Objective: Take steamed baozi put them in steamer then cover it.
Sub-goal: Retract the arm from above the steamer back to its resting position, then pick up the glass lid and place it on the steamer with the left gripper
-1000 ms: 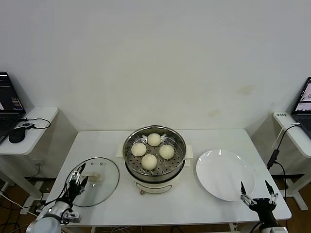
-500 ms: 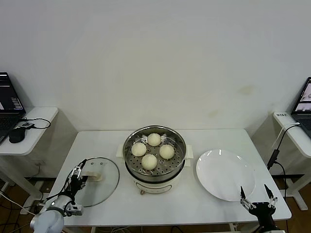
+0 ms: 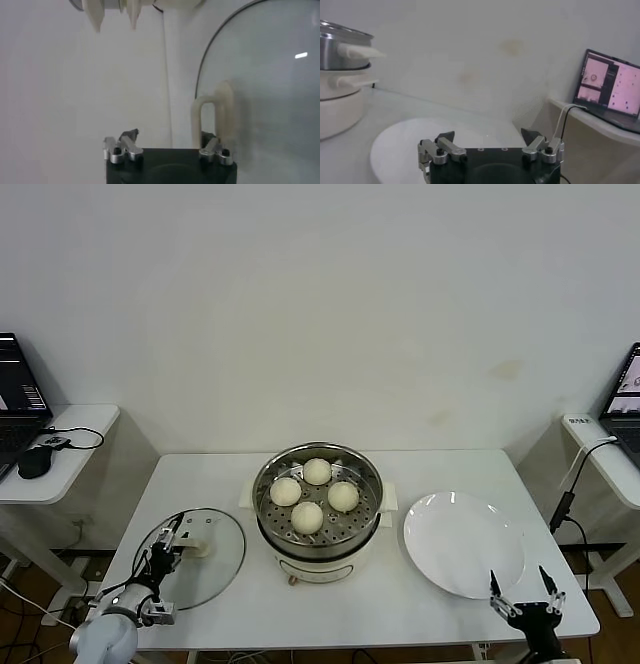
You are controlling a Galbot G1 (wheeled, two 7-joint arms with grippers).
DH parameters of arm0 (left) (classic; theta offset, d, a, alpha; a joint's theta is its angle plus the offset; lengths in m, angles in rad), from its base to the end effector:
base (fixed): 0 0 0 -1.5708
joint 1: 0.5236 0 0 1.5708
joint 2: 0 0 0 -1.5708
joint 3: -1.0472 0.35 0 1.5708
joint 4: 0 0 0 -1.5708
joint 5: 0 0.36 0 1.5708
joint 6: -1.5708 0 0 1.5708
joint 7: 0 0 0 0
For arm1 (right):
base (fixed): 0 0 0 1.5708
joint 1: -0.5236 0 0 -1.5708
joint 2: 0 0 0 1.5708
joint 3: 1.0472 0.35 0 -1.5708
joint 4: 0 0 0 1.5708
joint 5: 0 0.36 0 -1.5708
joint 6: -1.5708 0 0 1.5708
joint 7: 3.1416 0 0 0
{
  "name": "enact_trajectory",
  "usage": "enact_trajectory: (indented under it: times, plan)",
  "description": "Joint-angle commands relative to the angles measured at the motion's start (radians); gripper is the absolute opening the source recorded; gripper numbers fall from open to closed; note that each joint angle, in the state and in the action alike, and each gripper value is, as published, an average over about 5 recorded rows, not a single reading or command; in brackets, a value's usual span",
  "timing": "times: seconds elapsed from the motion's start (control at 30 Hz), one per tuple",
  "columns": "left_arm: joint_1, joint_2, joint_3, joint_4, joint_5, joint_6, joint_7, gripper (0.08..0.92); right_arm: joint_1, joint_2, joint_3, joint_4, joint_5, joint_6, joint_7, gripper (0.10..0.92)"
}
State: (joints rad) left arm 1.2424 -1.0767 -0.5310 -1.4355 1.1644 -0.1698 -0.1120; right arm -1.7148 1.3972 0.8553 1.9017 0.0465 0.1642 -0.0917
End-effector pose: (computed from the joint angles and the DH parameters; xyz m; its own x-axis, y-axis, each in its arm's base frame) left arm 0.2821 0.1913 -0.4122 -0.9718 0.1072 0.2100 0.2032 -0.0713 0.9765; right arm 0.1225 -0.1495 -0.3645 -0.9839 0.1201 0.1322 0.0798 0.9577 -0.2764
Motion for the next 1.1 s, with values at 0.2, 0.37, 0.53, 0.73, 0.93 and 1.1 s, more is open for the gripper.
enact_trajectory:
  times: [0.2,0.37,0.53,0.73,0.93,1.1]
  plan:
    - [0.0,0.01,0.007,0.03,-0.048,-0.016,-0.039,0.42,-0.004,-0.003,-0.004,0.005,-0.01,-0.002,0.0,0.823]
    - [0.038,0.035,-0.01,-0.031,-0.089,-0.016,-0.068,0.272,-0.001,-0.003,-0.011,0.002,-0.018,0.001,-0.002,0.823]
    - [0.108,0.042,-0.062,-0.127,-0.098,0.013,-0.11,0.152,0.0,-0.006,-0.017,0.01,-0.022,0.001,-0.004,0.823]
    - [0.222,0.034,-0.156,-0.332,-0.11,0.138,-0.099,0.132,-0.003,-0.006,-0.023,0.021,-0.034,0.005,-0.005,0.823]
    - [0.301,0.036,-0.214,-0.514,-0.117,0.251,-0.01,0.132,-0.008,-0.002,-0.038,0.035,-0.062,0.011,-0.003,0.823]
    - [0.318,0.056,-0.223,-0.66,-0.137,0.291,0.079,0.132,-0.008,0.004,-0.048,0.037,-0.094,0.023,-0.002,0.823]
